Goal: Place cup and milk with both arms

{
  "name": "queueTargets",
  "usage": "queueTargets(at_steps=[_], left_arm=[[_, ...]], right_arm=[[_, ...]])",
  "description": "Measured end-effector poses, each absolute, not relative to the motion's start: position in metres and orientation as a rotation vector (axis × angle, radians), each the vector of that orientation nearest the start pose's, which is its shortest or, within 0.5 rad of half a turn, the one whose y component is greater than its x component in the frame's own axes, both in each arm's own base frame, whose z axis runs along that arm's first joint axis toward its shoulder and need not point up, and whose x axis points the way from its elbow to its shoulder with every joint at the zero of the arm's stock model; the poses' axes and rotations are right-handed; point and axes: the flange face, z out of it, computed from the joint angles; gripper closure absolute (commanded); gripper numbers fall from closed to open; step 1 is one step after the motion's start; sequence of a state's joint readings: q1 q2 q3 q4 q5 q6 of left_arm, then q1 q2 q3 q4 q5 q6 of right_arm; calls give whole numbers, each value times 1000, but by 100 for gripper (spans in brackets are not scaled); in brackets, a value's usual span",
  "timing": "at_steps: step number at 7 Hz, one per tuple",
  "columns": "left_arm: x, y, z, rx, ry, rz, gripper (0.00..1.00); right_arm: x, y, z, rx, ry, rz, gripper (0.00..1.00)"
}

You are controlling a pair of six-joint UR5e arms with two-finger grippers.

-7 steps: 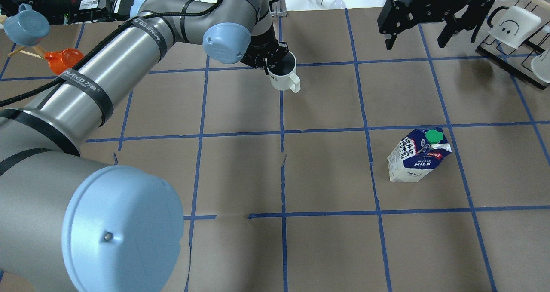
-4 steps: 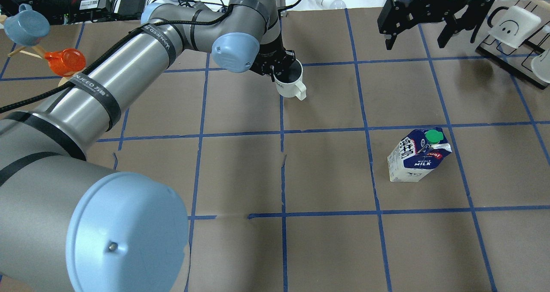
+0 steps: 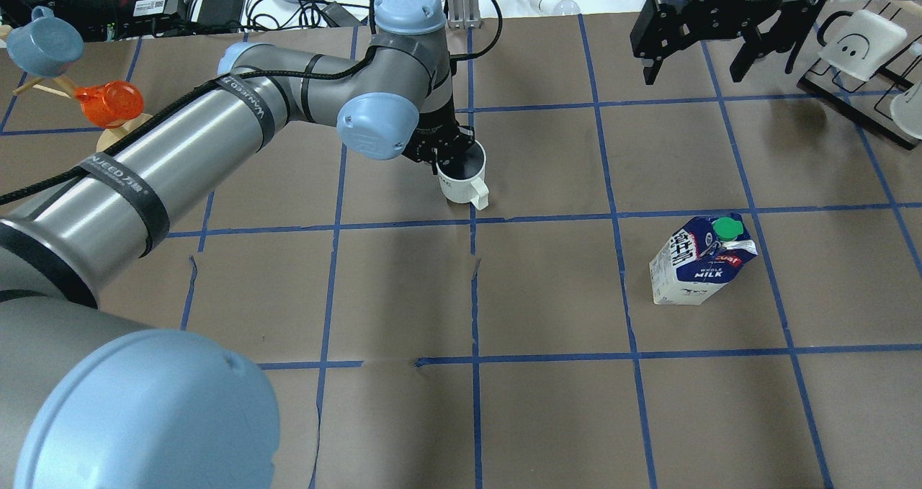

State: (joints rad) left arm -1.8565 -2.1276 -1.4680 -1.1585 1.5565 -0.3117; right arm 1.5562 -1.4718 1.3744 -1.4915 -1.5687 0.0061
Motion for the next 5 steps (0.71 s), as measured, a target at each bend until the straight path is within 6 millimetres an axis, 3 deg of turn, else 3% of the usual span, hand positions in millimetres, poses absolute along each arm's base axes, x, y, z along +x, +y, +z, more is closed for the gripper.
queueTargets(at_steps=[2, 5], left_arm=[[-316, -587, 249, -43, 3146, 74, 100], [-322, -577, 253, -41, 3170, 68, 100]], right_arm=[[126, -537, 525, 30, 3138, -32, 0], [125, -536, 522, 26, 3138, -20, 0]])
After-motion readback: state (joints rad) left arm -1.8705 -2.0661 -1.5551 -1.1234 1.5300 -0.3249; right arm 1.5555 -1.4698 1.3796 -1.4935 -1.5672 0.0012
